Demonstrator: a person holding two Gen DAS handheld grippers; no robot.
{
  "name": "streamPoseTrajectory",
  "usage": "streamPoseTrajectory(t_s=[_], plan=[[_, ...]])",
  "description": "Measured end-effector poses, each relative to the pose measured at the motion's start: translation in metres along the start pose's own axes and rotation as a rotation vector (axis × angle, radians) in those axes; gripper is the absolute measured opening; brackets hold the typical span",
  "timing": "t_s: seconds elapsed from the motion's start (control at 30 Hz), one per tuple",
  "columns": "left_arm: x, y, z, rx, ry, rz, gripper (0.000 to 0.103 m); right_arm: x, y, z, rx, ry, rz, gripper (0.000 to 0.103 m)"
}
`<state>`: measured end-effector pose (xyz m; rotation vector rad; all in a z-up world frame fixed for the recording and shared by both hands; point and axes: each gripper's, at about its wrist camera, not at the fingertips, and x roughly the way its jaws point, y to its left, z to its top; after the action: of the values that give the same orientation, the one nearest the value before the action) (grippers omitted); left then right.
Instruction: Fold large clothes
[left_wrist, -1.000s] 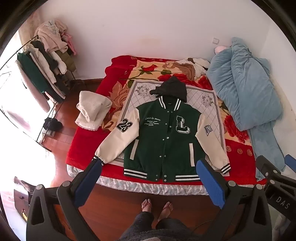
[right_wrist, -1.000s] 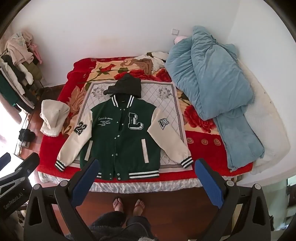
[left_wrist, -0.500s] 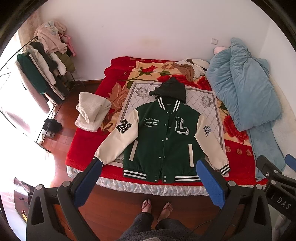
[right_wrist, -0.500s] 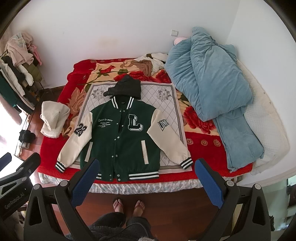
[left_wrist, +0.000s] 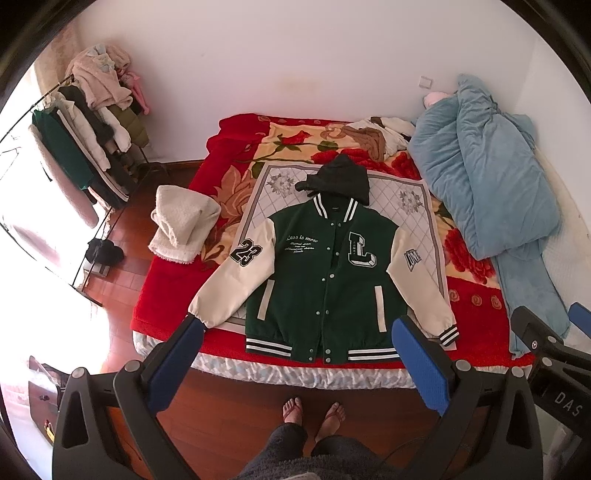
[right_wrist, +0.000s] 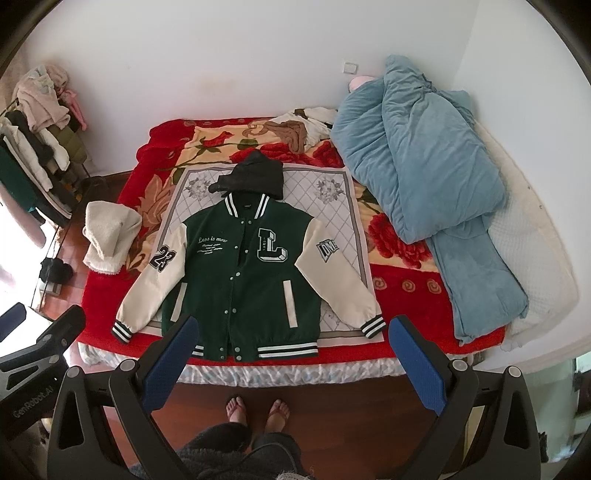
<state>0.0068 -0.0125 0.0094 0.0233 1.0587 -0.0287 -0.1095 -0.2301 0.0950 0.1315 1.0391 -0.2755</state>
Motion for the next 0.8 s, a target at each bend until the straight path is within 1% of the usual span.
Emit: streamPoseTrajectory(t_s=[0.27, 0.3, 0.33, 0.8], plan=[[-0.001, -0.005, 0.003, 0.001, -0.003, 0.001, 0.103, -0.001, 0.0, 0.003, -0.001, -0.003, -0.005, 0.103], [-0.004, -0.014, 0.014, 0.008, -0.003, -0.001, 0.103, 0.0, -0.001, 0.001, -0.001, -0.002, -0.003, 0.103], [-0.004, -0.016, 0.016, 0.007, -0.003, -0.001, 0.103, -0.005, 0.0, 0.004, -0.002, -0.001, -0.002, 0.103], [-0.004, -0.014, 0.011, 0.007, -0.006, -0.001, 0.103, -0.008, 0.001, 0.003, -0.003, -0.005, -0.003, 0.103]])
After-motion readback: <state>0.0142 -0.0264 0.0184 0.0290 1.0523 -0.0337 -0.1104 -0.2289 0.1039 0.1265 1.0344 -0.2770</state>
